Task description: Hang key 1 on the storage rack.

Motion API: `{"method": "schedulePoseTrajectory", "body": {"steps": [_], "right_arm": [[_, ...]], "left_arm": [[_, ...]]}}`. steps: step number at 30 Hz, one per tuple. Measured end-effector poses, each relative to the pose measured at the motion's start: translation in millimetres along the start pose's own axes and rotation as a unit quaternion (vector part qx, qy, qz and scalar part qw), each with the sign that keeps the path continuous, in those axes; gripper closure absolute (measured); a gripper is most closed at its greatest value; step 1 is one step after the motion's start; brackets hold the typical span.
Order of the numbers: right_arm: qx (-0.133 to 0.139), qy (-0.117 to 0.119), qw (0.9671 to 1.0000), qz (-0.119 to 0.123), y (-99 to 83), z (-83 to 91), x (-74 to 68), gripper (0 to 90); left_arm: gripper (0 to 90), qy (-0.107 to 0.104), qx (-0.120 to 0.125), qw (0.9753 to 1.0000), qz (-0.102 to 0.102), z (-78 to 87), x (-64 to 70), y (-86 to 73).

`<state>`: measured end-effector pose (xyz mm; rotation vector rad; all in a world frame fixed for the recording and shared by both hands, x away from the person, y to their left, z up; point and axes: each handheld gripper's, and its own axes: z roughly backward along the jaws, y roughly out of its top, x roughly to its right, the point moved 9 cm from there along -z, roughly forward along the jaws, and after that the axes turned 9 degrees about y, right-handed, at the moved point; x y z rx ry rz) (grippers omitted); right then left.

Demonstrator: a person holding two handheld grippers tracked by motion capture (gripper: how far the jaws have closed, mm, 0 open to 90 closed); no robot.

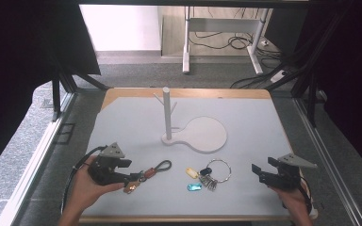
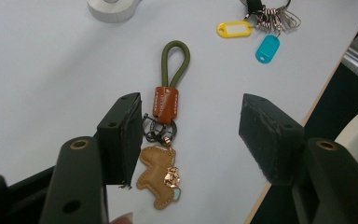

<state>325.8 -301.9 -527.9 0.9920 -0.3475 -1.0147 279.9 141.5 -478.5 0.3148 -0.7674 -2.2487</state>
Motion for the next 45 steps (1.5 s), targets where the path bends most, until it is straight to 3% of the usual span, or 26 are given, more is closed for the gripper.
{"method": "schedulePoseTrajectory", "body": {"steps": [8, 19, 24, 39, 45], "right_arm": [[-0.001, -0.01, 0.9999, -0.009, -5.0, 4.8, 8.4, 24.4], [-0.017, -0.007, 0.9998, -0.004, -10.0, -1.3, 5.3, 24.5], [-0.022, -0.005, 0.9997, -0.002, -11.6, -3.3, 3.7, 24.5], [-0.033, -0.002, 0.9994, 0.004, -14.8, -6.3, 2.0, 24.7], [-0.036, -0.001, 0.9993, 0.006, -15.5, -7.4, 1.7, 24.7]], "left_arm": [[41.8, -0.006, -0.026, 0.9995, -0.015, -10.8, 0.7, 8.3], [42.4, -0.024, -0.06, 0.9975, -0.028, -27.3, 3.5, 14.2], [42.5, -0.022, -0.069, 0.9971, -0.025, -32.2, 1.7, 15.6], [42.7, -0.034, -0.111, 0.9928, -0.032, -55.4, 6.4, 14.9], [42.7, -0.044, -0.132, 0.9896, -0.035, -63.4, 8.5, 12.5]]}}
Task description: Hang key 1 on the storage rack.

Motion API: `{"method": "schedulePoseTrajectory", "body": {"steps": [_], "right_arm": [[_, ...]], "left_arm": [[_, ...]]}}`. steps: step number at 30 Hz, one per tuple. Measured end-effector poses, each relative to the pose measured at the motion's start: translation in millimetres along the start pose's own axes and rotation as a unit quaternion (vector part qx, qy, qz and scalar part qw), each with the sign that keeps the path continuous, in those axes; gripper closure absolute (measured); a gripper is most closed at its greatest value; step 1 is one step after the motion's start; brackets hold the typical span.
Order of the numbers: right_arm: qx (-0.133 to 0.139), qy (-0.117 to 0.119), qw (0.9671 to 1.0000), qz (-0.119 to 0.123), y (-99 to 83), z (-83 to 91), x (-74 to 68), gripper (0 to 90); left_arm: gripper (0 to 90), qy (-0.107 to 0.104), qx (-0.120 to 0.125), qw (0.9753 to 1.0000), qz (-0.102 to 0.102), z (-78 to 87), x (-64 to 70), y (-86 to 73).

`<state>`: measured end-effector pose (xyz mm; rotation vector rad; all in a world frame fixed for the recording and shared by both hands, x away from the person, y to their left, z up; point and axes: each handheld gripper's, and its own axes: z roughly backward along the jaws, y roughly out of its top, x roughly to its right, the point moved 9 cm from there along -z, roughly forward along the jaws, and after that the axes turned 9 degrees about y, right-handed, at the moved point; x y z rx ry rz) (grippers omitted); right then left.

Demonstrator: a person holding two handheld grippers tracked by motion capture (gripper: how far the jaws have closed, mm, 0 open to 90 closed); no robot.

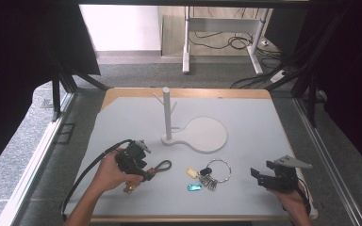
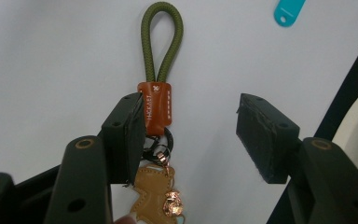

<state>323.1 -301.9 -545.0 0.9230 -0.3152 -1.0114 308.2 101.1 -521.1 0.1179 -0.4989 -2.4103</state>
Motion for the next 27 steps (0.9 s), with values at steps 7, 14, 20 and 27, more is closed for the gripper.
{"method": "schedulePoseTrajectory", "body": {"steps": [7, 14, 20, 27], "right_arm": [[-0.005, 0.001, 1.0, 0.0, -1.8, -1.6, 0.0, 24.7], [-0.007, 0.001, 1.0, 0.001, -2.4, -1.5, 0.6, 24.7], [-0.014, 0.0, 0.9999, 0.006, -4.3, -3.9, -0.2, 24.7], [-0.013, -0.003, 0.9999, 0.005, -3.9, -2.4, 1.3, 24.8]], "left_arm": [[43.3, 0.0, -0.015, 0.9999, 0.0, -9.2, -2.7, 2.4], [45.2, 0.0, -0.042, 0.9991, -0.01, -20.3, -5.4, 3.5], [50.9, 0.011, -0.064, 0.9973, -0.034, -27.4, -8.5, 2.9], [53.7, 0.018, -0.079, 0.9959, -0.04, -35.4, -9.2, 1.5]]}}
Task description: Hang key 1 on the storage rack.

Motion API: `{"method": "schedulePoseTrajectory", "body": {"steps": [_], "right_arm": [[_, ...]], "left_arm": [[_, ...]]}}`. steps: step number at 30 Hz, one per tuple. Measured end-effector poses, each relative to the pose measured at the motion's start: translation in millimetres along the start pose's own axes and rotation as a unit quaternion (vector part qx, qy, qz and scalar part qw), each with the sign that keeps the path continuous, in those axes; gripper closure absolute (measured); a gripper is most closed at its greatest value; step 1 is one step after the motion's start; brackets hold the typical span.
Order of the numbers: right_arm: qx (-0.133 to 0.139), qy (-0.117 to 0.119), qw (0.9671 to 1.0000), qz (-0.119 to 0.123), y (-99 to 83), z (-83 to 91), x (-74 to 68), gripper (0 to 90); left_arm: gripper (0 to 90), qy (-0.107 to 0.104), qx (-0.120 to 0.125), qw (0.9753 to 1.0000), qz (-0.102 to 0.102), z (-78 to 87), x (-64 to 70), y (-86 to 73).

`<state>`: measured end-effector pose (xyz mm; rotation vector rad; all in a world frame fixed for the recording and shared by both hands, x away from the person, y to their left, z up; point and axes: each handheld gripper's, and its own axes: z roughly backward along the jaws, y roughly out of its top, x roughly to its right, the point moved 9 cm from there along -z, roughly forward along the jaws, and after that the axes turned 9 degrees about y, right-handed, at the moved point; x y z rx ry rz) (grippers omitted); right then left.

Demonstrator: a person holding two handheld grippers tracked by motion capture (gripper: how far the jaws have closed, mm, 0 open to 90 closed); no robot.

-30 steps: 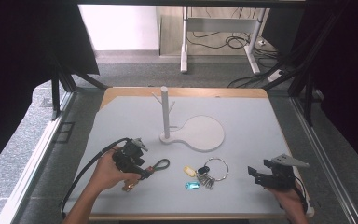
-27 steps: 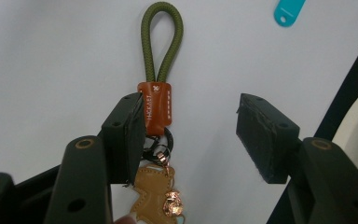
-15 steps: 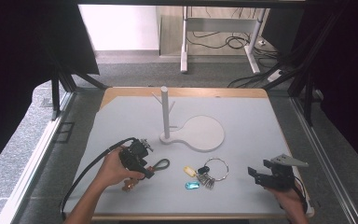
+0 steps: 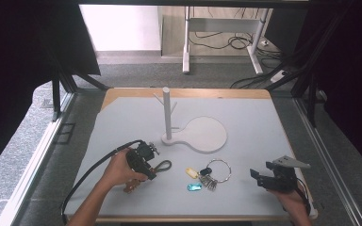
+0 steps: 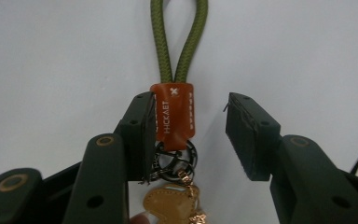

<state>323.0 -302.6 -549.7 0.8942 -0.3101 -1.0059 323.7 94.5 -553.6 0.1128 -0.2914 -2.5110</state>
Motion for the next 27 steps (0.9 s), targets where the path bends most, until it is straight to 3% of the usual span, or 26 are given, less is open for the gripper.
{"method": "schedulePoseTrajectory", "body": {"steps": [15, 27], "right_arm": [[-0.009, 0.002, 0.9999, 0.004, -2.3, -2.5, -1.1, 24.9], [-0.018, 0.0, 0.9998, 0.012, -4.4, -5.2, -2.7, 25.0]], "left_arm": [[61.9, 0.016, -0.024, 0.9995, -0.012, -13.5, -3.6, -1.4], [66.5, 0.049, -0.032, 0.9976, -0.038, -14.8, -0.3, 0.8]]}}
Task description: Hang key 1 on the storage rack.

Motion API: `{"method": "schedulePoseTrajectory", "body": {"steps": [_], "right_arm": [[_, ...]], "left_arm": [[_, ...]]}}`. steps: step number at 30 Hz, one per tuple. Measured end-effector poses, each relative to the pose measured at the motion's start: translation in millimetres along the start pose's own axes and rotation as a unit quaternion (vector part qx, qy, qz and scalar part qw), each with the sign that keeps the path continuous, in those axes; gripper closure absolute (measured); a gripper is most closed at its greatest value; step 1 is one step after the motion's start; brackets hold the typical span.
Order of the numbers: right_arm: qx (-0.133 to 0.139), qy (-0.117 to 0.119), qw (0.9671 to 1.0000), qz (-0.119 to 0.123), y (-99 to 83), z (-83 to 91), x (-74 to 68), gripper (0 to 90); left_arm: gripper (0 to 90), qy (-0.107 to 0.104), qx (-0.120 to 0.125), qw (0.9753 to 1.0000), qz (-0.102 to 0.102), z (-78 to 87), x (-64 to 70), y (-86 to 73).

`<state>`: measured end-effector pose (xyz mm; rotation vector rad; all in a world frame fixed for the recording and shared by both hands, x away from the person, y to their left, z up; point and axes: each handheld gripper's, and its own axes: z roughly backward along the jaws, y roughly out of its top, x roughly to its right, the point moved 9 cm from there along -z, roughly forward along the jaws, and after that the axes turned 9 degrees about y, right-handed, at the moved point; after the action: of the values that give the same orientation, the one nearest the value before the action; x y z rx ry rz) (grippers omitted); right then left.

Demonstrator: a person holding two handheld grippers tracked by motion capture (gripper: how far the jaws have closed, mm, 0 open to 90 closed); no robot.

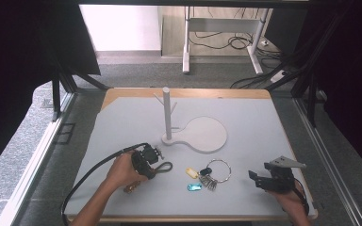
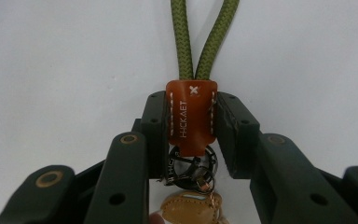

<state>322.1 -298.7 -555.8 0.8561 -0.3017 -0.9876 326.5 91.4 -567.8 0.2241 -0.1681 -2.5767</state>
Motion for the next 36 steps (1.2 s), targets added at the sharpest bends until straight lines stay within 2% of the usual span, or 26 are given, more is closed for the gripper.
{"method": "schedulePoseTrajectory", "body": {"steps": [5, 7, 10, 13, 14, 15, 16, 19, 20, 21, 24, 32, 36], "right_arm": [[0.002, -0.002, 1.0, -0.002, 0.1, 1.2, 1.9, 25.0], [0.003, -0.002, 1.0, -0.002, 0.2, 1.9, 2.6, 25.0], [0.003, -0.003, 1.0, -0.005, 0.1, 1.8, 3.0, 25.1], [0.002, -0.003, 1.0, -0.004, -0.1, 1.6, 3.0, 25.1], [0.002, -0.002, 1.0, -0.003, -0.2, 1.4, 2.8, 25.1], [0.002, -0.002, 1.0, -0.002, -0.1, 1.4, 2.8, 25.1], [0.002, -0.002, 1.0, -0.002, 0.1, 1.6, 2.7, 25.1], [0.003, -0.003, 1.0, -0.004, 0.3, 1.9, 2.6, 25.1], [0.003, -0.003, 1.0, -0.004, 0.4, 2.2, 2.5, 25.1], [0.003, -0.003, 1.0, -0.004, 0.3, 2.3, 2.5, 25.1], [0.003, -0.004, 1.0, -0.004, 0.0, 2.2, 3.1, 25.1], [0.002, -0.004, 1.0, -0.005, -0.9, 1.8, 4.4, 25.1], [0.004, -0.004, 1.0, -0.006, -0.3, 2.3, 4.2, 25.1]], "left_arm": [[66.8, 0.004, 0.011, 0.9999, -0.002, 1.7, -0.1, 0.5], [66.8, 0.0, 0.017, 0.9999, -0.001, 5.2, 0.4, 1.4], [66.8, -0.013, 0.041, 0.9991, 0.006, 18.8, -2.3, 2.3], [66.8, -0.014, 0.058, 0.9982, 0.011, 29.4, -5.3, 2.4], [66.8, -0.019, 0.077, 0.9967, 0.02, 39.9, -6.8, 2.7], [66.8, -0.019, 0.077, 0.9967, 0.02, 39.9, -6.8, 2.7], [66.8, -0.018, 0.096, 0.9948, 0.029, 50.2, -9.6, 3.1], [66.8, -0.018, 0.109, 0.9933, 0.032, 58.5, -11.7, 3.1], [66.8, -0.02, 0.123, 0.9916, 0.035, 66.4, -13.5, 3.6], [66.8, -0.02, 0.123, 0.9916, 0.035, 66.4, -13.5, 3.6], [66.8, -0.02, 0.138, 0.9894, 0.042, 78.6, -17.0, 3.8], [66.8, -0.026, 0.161, 0.9855, 0.048, 91.2, -18.5, 4.7], [66.8, -0.022, 0.161, 0.9856, 0.046, 97.0, -20.6, 4.8]]}}
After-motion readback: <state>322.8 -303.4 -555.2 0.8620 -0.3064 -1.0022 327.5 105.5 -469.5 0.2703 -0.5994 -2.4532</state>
